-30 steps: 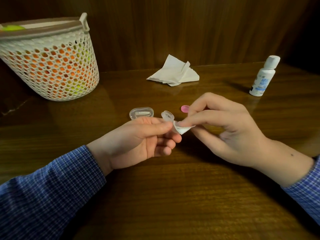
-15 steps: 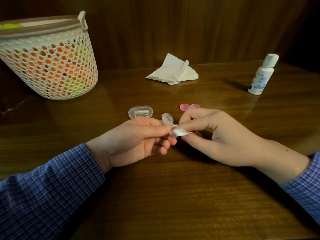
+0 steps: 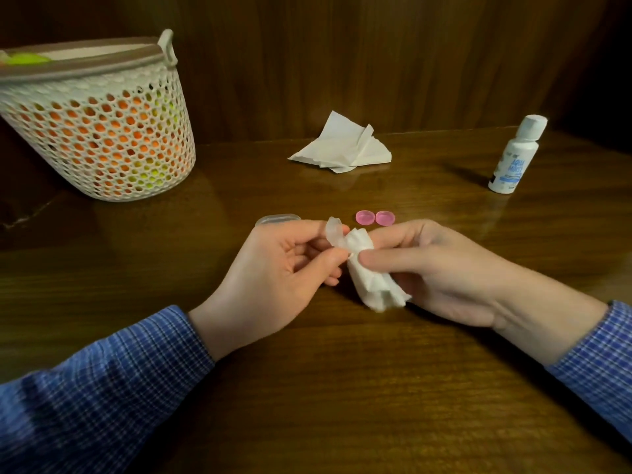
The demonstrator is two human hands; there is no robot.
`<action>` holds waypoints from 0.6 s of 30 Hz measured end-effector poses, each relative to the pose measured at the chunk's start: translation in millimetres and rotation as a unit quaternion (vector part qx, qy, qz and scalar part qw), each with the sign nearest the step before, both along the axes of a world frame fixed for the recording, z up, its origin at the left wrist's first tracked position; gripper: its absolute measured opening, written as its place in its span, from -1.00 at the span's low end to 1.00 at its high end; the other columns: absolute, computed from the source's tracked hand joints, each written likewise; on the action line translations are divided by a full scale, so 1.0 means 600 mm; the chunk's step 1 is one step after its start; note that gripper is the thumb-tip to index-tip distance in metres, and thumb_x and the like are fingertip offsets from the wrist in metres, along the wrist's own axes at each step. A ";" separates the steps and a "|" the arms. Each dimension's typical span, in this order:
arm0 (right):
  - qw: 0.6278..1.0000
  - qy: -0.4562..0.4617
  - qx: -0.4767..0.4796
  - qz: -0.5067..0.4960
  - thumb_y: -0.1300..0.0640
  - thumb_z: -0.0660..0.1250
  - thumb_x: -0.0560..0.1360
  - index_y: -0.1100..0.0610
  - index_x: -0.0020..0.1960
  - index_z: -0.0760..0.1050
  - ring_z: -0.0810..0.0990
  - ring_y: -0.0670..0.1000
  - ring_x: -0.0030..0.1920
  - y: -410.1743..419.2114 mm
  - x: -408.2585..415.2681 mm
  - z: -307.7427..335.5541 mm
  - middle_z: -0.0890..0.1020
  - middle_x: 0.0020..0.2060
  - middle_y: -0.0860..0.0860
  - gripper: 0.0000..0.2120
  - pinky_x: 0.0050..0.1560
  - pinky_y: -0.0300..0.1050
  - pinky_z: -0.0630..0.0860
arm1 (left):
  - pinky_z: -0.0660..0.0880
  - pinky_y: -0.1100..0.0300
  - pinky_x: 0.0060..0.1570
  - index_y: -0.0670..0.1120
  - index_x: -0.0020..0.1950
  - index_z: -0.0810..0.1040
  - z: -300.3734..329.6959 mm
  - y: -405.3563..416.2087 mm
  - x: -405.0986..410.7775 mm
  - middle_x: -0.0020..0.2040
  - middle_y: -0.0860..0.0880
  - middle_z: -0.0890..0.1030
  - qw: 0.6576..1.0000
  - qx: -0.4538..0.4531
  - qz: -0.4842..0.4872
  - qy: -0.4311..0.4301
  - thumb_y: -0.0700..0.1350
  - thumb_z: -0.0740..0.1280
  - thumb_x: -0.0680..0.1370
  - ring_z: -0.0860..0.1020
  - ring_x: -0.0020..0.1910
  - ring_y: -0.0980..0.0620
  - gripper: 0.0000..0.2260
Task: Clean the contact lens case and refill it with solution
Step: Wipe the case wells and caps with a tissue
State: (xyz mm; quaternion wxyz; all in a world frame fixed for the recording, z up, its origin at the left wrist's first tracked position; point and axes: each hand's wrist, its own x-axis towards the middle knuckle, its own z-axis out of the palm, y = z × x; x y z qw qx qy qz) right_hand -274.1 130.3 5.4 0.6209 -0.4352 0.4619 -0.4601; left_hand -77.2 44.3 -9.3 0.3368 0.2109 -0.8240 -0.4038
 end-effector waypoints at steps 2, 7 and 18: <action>0.993 -0.097 0.068 -0.015 0.28 0.41 0.43 0.29 0.11 0.70 0.74 0.02 -0.05 -0.004 -0.004 0.012 0.73 0.00 0.16 -0.73 -0.13 -0.17 0.67 | 0.69 0.14 -0.13 -0.12 0.13 0.69 0.004 -0.007 0.000 -0.02 -0.07 0.73 0.999 0.040 0.003 -0.013 -0.18 0.40 0.57 0.73 -0.13 0.02 -0.83; 0.986 0.102 -0.070 -0.107 0.09 0.46 0.40 0.00 -0.03 0.78 0.72 0.16 0.09 0.006 -0.023 0.035 0.75 0.05 0.09 -0.82 -0.08 0.01 0.68 | 0.60 0.26 -0.21 -0.17 0.12 0.70 0.022 -0.028 0.005 -0.13 -0.09 0.69 0.889 0.438 -0.130 -0.003 -0.07 0.39 0.54 0.65 -0.22 0.08 -0.76; 0.711 0.484 -0.507 -0.055 0.27 0.35 0.57 0.17 0.18 0.69 0.58 0.11 -0.06 0.007 -0.023 -0.008 0.61 -0.11 0.12 -0.77 -0.06 0.12 0.56 | 0.57 0.31 -0.26 -0.15 0.08 0.65 0.024 -0.029 0.009 -0.14 -0.05 0.63 0.787 0.564 -0.246 -0.028 -0.08 0.34 0.57 0.57 -0.25 0.13 -0.81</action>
